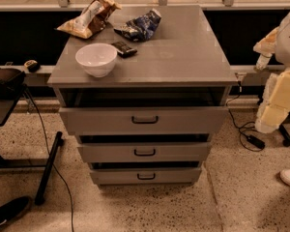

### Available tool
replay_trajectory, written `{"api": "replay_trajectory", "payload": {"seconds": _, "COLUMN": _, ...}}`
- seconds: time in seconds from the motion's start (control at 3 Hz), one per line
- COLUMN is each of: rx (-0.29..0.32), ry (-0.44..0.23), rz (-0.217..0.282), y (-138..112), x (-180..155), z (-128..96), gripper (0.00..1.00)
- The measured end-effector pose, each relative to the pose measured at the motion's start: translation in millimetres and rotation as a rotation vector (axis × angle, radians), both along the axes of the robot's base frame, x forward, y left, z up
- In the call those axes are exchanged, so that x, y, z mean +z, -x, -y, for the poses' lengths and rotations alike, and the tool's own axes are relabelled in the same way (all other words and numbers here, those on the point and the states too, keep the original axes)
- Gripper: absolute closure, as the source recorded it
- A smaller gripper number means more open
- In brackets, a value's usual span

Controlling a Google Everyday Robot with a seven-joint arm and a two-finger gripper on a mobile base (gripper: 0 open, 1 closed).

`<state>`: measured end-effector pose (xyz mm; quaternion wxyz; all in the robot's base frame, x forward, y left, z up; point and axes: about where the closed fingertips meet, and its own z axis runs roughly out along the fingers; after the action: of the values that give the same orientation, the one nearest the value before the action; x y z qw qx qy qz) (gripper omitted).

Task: Open top drawer

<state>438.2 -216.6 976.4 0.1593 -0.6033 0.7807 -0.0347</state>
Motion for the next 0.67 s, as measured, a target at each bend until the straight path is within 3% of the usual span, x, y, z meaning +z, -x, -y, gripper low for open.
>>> {"api": "replay_trajectory", "payload": {"seconds": 0.33, "rx": 0.0, "ry": 0.0, "rz": 0.0, "y": 0, "x": 0, "z": 0, "gripper": 0.0}}
{"api": "replay_trajectory", "payload": {"seconds": 0.67, "rx": 0.023, "ry": 0.017, "rz": -0.028, "y": -3, "x": -37, "z": -9, "gripper": 0.0}}
